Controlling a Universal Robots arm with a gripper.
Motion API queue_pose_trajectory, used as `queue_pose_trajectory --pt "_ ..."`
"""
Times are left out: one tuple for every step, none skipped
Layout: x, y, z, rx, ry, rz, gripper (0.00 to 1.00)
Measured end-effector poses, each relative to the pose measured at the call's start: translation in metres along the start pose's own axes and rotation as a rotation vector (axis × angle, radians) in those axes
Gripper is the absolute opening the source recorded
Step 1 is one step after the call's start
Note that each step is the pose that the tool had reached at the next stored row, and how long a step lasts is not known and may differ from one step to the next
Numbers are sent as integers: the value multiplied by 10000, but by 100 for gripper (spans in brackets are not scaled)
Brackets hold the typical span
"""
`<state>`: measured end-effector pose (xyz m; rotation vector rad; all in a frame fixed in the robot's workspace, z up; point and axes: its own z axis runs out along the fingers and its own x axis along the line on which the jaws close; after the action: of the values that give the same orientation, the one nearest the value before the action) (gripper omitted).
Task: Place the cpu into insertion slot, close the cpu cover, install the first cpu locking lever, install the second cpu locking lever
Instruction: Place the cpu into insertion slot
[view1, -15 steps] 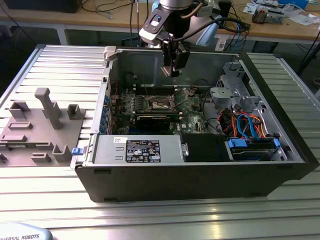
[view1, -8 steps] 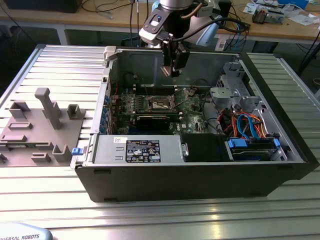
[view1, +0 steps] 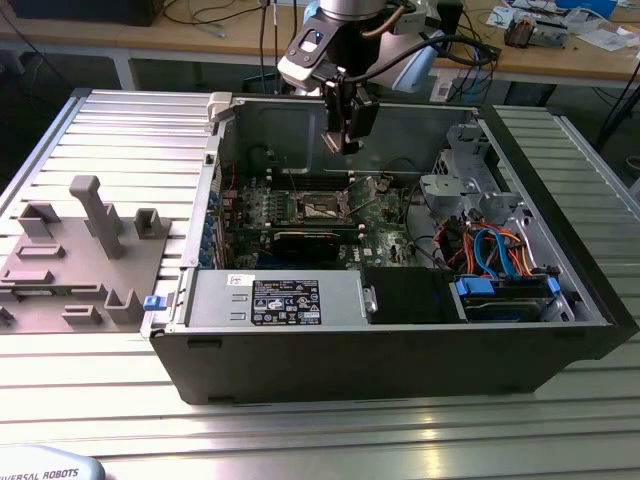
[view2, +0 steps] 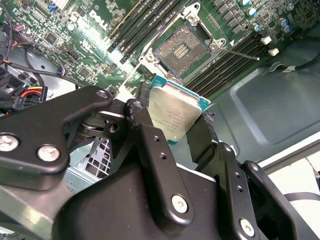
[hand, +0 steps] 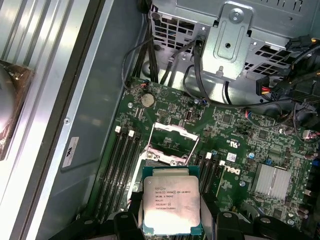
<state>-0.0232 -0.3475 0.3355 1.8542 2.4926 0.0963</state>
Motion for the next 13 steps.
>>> queue_pose_trajectory --pt "0 0 0 0 -1 6 54" --pt "0 0 0 0 -1 12 54" --pt "0 0 1 0 -2 21 54" --pt "0 0 1 0 -2 27 54" --pt "0 0 1 0 -3 40 54" --pt "0 0 1 0 -3 45 54" --pt "0 0 1 0 -3 52 54" --pt "0 0 2 -1 -5 64 54" --pt "0 0 2 -1 -5 72 54" --pt "0 0 2 -1 -5 78 54" --pt "0 0 3 -1 -6 88 54" --pt "0 0 3 -1 -7 97 54" --pt "0 0 3 -1 -7 104 54"
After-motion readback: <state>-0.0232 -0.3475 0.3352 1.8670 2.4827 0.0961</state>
